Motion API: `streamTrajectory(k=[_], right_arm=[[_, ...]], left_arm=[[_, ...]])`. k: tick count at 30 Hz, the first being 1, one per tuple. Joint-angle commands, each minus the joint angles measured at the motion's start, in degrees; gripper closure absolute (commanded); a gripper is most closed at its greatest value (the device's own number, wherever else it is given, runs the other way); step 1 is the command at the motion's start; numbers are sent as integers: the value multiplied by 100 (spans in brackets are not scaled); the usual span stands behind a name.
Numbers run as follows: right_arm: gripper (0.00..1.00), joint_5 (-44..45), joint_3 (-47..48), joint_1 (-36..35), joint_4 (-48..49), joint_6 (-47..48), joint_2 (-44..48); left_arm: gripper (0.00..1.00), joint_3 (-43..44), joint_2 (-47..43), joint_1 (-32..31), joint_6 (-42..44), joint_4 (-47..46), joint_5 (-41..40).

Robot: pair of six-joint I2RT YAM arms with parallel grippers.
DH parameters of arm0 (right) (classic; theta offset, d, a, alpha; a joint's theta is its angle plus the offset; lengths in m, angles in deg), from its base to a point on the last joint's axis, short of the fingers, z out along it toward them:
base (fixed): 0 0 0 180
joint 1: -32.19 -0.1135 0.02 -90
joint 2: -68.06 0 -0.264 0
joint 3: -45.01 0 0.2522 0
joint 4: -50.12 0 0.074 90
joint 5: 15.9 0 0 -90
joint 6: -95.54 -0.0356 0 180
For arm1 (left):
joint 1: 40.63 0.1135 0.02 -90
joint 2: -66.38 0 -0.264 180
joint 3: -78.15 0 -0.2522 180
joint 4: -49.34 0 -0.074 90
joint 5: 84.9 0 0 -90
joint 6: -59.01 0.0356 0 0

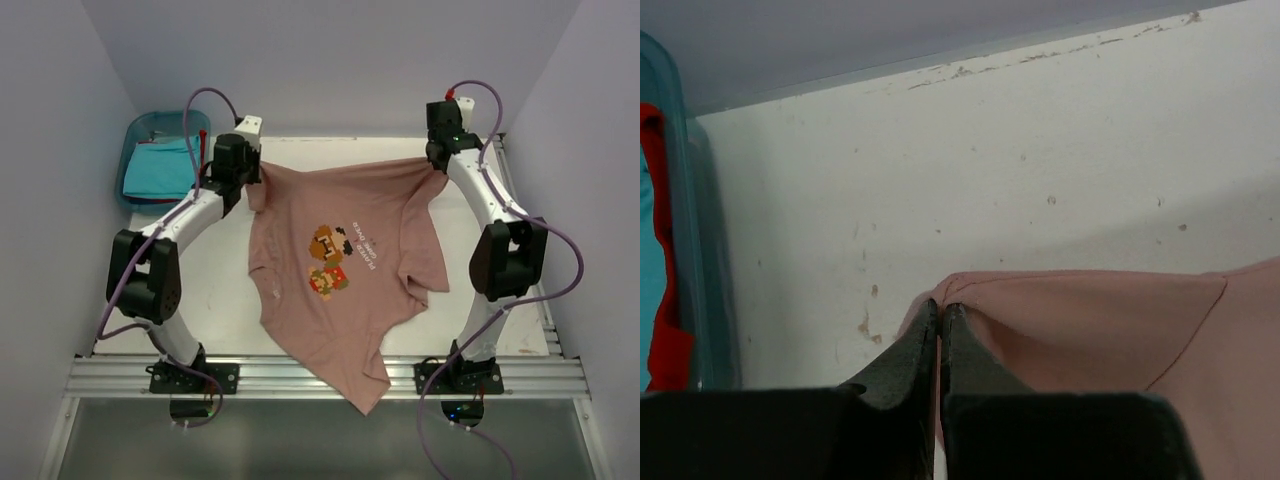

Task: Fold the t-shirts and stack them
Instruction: Flatten out the tshirt

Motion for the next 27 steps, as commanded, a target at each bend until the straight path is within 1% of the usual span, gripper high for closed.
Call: streamTrajectory(k=[1, 5, 6, 7, 8, 9, 10, 11, 12, 13, 14, 15, 16, 17, 18, 19, 20, 21, 22, 23, 24, 25, 26, 27], right_arm=[[100, 448, 503, 176, 124, -139, -306], [100, 651, 995, 247, 89, -148, -666], [100, 686, 1284, 255, 54, -165, -754], [100, 747, 1478, 282, -68, -174, -990], [100, 809, 1671, 291, -148, -209, -1114], [100, 818, 2082, 299, -236, -218, -1246], [100, 836, 2278, 308, -271, -227, -1404], [100, 853, 2488, 300, -280, -227, -1684], [100, 914, 2856, 308, -315, -271, -1860], [93, 958, 3060, 300, -359, -323, -2001], [82, 976, 3201, 308, -377, -411, -2203], [66, 881, 3263, 300, -221, -429, -2214], [47, 758, 3186, 308, -71, -412, -2179], [19, 661, 3063, 308, 78, -377, -1987], [5, 599, 2740, 308, 367, -385, -1846], [1, 581, 2502, 300, 561, -377, -1645], [1, 537, 2212, 291, 789, -333, -1434], [1, 511, 1574, 299, 1244, -289, -927], [1, 406, 1263, 291, 1431, -262, -687], [1, 344, 982, 282, 1564, -227, -467], [1, 239, 466, 264, 1774, -175, -12], [1, -6, 217, 238, 1846, -122, 175], [1, -86, -160, 221, 1838, -78, 351], [1, -105, -338, 212, 1724, -86, 614]], left_arm=[[100, 515, 462, 178, 156, -394, 77], [100, 1207, 1025, 186, 156, -349, 209], [100, 1384, 1157, 195, 156, -341, 235], [100, 1594, 1471, 195, 156, -184, 279], [100, 2066, 1648, 195, 156, -87, 314], [100, 2297, 1807, 195, 156, -25, 341], [100, 2517, 2096, 195, 156, 54, 402], [100, 2981, 2238, 195, 156, 90, 402], [100, 3238, 2370, 195, 121, 134, 402], [96, 3492, 2588, 195, 8, 204, 402], [84, 3965, 2660, 195, -89, 204, 394], [67, 4144, 2678, 195, -160, 204, 394], [29, 4258, 2626, 195, -360, 204, 376], [18, 4251, 2521, 195, -432, 152, 350], [0, 4173, 2390, 195, -476, 47, 350], [0, 4059, 2075, 187, -520, -145, 402], [0, 3762, 1898, 195, -521, -234, 455], [0, 3593, 1731, 187, -512, -305, 481], [0, 3418, 1407, 186, -529, -375, 516], [0, 3050, 1239, 186, -538, -393, 534], [0, 2829, 1081, 186, -547, -428, 534], [0, 2366, 774, 186, -608, -455, 708], [0, 2126, 623, 186, -661, -464, 797], [2, 1880, 387, 186, -792, -420, 946]])
